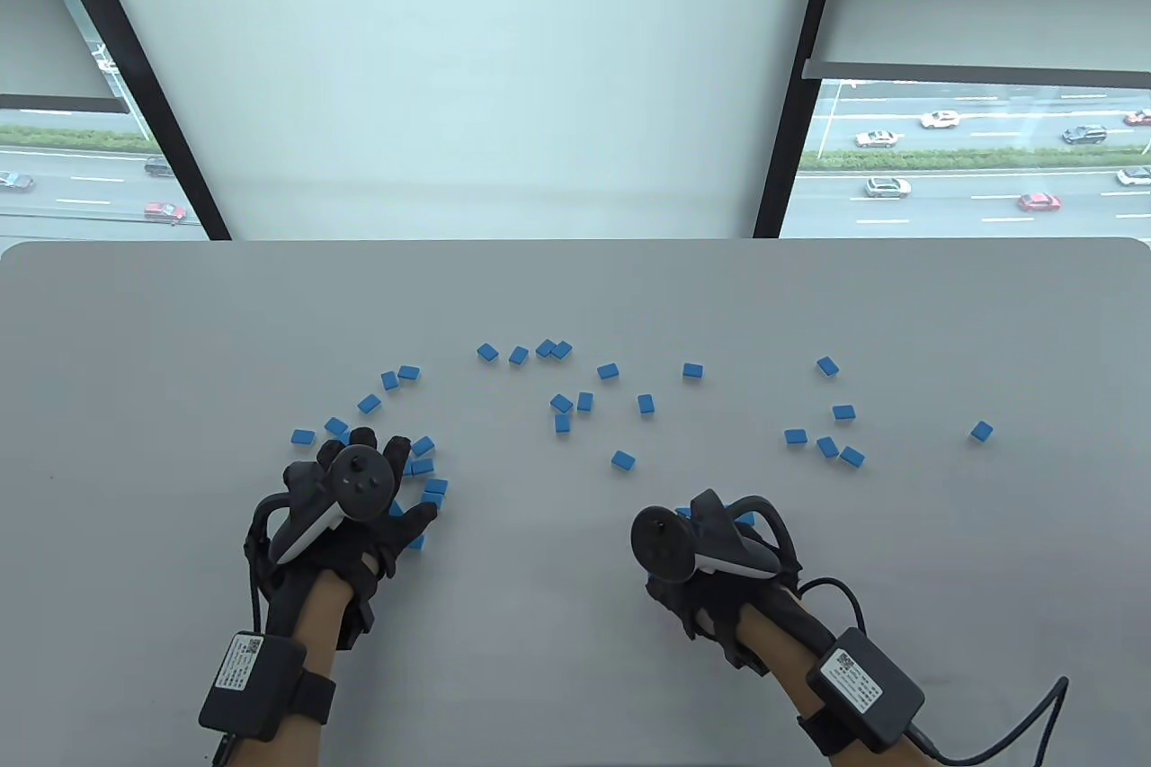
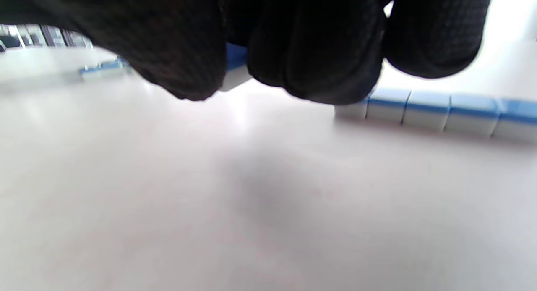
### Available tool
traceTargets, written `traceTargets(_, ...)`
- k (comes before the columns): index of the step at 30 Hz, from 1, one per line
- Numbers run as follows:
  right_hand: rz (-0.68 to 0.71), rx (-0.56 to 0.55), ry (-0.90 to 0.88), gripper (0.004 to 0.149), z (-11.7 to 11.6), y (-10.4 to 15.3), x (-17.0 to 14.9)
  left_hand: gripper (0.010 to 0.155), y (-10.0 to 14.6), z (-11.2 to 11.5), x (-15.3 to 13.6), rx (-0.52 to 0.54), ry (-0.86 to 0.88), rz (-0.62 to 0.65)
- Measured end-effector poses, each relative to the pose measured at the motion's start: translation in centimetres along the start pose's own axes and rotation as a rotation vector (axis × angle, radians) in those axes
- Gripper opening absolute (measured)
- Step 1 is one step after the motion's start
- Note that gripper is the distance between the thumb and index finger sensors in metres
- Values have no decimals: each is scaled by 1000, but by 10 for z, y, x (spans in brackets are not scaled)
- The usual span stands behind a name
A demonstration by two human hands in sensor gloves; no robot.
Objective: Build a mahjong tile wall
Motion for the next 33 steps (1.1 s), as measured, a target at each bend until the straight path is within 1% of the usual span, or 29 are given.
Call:
traceTargets(3,-47,-176,18,61,17,4,-12,86,0,0,0,1,7,3)
traceTargets(5,-74,-237,30,61,21,4,-18,86,0,0,0,1,5,4)
traceTargets(6,-93,-250,39,61,21,3,-22,86,-1,0,0,1,3,4)
traceTargets(10,-147,-203,77,61,14,-3,-31,86,-1,1,0,-3,3,6)
traceTargets(17,-168,-104,129,59,-5,-14,-36,86,0,0,-1,-3,12,3)
traceTargets(25,-166,-65,141,58,-15,-18,-35,86,0,-1,-1,3,14,6)
traceTargets(29,-170,-73,136,60,-10,-14,-36,86,0,-3,-2,13,18,9)
traceTargets(33,-179,-126,129,62,9,-6,-32,86,1,-4,-3,18,26,8)
Point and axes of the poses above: the tracker on the back of each hand, its own x axis roughly to the thumb side, its own y axis roughly from the fingertips to the wrist, z = x × y, the point moved 1 cm from there along -y, roughly from the wrist to the fingertips, and after that the axes turned 2 degrees about -y, right-handed, at the moved point
